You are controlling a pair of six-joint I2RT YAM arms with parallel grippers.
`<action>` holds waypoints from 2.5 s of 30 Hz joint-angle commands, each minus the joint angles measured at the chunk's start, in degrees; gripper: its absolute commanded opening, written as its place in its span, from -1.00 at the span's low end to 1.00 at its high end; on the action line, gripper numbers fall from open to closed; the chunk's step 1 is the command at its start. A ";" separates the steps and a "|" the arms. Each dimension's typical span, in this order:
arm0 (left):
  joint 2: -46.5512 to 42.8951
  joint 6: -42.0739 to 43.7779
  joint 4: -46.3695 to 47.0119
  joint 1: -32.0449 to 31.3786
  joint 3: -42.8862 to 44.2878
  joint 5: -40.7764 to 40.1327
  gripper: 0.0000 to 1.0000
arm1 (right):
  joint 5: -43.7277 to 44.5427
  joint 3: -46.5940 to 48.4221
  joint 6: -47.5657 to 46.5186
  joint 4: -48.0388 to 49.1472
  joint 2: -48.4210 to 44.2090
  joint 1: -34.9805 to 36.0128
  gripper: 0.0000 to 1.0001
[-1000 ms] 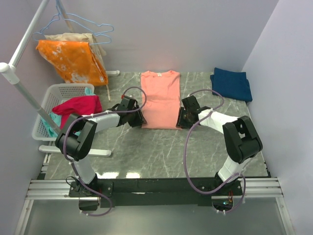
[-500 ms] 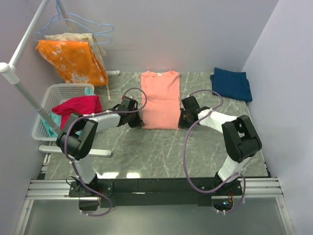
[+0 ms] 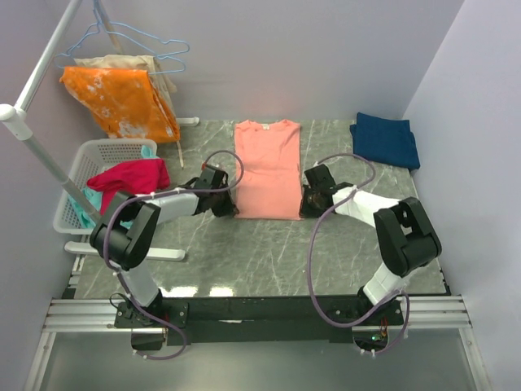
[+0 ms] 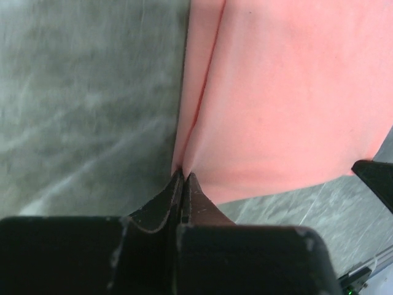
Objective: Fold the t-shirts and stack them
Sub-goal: Fold the tshirt
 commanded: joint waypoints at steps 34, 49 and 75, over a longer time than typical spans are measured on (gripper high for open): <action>-39.13 -15.58 -32.62 -20.33 -2.70 -36.80 -0.98 | 11.00 -1.47 5.94 -15.81 -36.04 15.16 -1.00; -17.51 -13.21 -35.88 -14.88 17.78 -47.43 -0.98 | 13.83 15.68 0.58 -12.83 -20.40 9.72 -1.00; 20.46 2.61 -29.38 0.41 53.90 -41.11 -0.98 | 3.72 56.78 -3.12 -12.90 22.58 -2.76 -1.00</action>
